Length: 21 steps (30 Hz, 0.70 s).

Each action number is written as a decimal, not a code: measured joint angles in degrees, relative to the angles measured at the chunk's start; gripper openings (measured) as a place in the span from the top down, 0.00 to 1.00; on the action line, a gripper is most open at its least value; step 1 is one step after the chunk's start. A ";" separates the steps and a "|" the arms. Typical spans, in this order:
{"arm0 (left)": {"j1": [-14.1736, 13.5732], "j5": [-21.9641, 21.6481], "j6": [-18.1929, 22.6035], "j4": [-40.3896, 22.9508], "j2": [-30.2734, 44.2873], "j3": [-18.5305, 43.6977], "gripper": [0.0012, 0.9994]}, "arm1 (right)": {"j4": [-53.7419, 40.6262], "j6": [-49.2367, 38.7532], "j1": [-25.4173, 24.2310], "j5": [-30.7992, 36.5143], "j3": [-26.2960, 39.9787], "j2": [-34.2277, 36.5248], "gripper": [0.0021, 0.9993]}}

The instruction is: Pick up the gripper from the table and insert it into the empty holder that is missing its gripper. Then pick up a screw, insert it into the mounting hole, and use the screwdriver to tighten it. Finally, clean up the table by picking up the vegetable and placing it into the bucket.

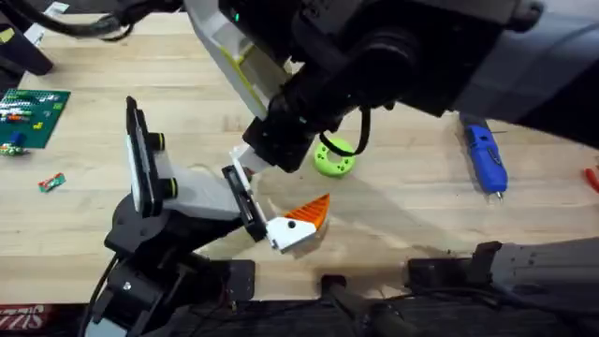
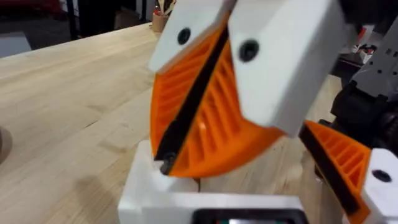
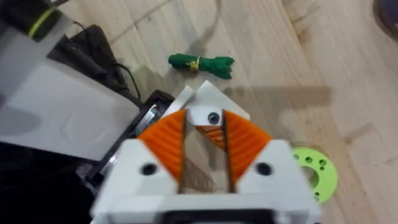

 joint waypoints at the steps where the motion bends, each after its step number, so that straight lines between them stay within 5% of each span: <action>1: 0.00 -0.04 -0.01 0.00 0.00 0.00 0.01 | 0.00 -0.08 0.00 -0.24 0.00 -0.01 0.82; 11: 0.02 -0.58 0.05 0.04 -0.02 0.00 0.01 | 0.43 -0.70 -1.25 0.92 0.07 -0.15 0.03; 21: 0.00 -0.52 0.26 0.04 -0.02 0.00 0.01 | -3.77 -0.80 -5.91 -0.66 0.06 -6.46 0.01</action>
